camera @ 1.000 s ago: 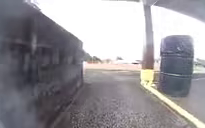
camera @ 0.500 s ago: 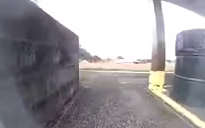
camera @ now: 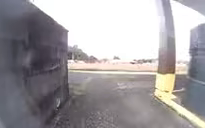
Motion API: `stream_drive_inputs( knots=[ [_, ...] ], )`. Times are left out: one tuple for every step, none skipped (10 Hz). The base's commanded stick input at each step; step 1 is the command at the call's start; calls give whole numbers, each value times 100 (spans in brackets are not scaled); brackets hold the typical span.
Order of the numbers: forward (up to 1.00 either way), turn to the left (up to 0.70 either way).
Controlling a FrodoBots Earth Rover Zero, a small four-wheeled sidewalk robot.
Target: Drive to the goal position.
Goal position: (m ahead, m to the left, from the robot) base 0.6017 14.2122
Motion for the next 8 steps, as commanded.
stream_drive_inputs(
  knots=[
    [85, 0],
    [85, 0],
    [85, 0],
    [85, 0],
    [85, 0],
    [85, 0],
    [85, 5],
    [85, 19]
  ],
)
